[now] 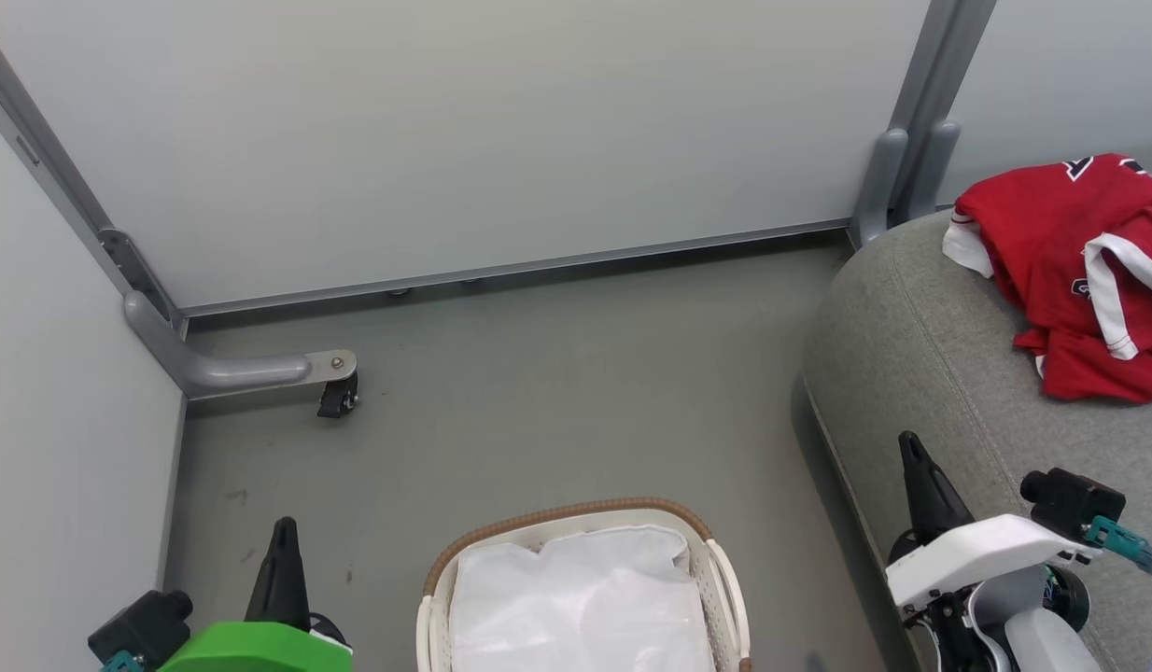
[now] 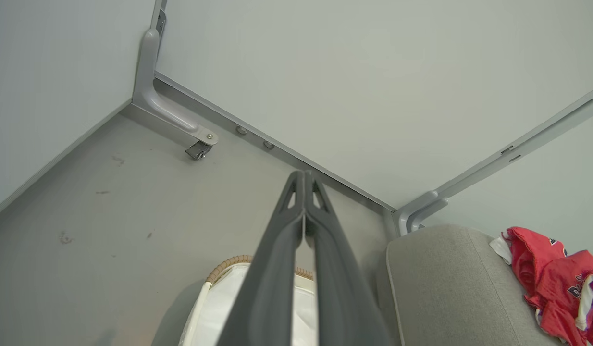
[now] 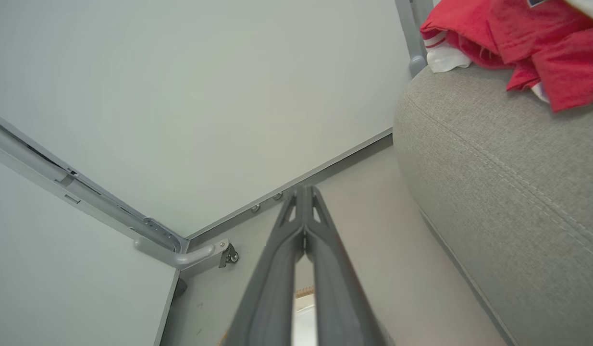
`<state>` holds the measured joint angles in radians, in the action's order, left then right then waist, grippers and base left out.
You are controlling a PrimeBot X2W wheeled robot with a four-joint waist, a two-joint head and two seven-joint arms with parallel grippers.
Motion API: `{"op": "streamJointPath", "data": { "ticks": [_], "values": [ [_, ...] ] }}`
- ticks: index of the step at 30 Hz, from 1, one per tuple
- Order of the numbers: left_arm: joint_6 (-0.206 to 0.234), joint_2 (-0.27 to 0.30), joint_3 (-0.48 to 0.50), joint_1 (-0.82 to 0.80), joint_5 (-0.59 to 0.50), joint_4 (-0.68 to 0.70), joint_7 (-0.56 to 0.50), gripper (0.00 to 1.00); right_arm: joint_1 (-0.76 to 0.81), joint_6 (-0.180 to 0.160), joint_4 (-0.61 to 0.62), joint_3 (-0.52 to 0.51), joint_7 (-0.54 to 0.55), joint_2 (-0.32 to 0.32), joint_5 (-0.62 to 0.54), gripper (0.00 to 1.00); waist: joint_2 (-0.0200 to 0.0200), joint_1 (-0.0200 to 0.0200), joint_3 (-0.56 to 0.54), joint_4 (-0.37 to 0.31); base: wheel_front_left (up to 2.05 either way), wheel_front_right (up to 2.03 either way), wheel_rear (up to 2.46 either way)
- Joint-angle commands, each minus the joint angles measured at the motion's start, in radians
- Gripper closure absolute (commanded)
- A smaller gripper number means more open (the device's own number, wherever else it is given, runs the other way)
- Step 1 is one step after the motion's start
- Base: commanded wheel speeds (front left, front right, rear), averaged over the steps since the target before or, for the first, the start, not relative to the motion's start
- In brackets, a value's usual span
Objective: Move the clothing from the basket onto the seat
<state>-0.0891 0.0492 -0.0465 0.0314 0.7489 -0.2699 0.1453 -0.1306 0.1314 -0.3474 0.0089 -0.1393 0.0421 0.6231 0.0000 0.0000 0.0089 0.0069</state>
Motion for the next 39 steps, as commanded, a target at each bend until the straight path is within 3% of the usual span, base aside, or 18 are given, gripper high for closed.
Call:
{"op": "streamJointPath", "data": {
  "ticks": [1,39],
  "values": [
    [-0.007,0.008,0.008,-0.033,0.03,0.014,-0.007,1.0,-0.003,0.0,0.02,-0.007,0.008,0.005,0.035,1.0,0.0,0.0,0.0,0.0,0.0,0.0,0.0],
    [-0.026,0.01,0.08,-0.092,0.45,0.022,-0.129,1.0,0.01,-0.001,0.064,-0.066,0.132,0.008,0.511,1.0,0.0,0.0,-0.002,-0.003,0.0,0.0,0.0]
  ]
}}
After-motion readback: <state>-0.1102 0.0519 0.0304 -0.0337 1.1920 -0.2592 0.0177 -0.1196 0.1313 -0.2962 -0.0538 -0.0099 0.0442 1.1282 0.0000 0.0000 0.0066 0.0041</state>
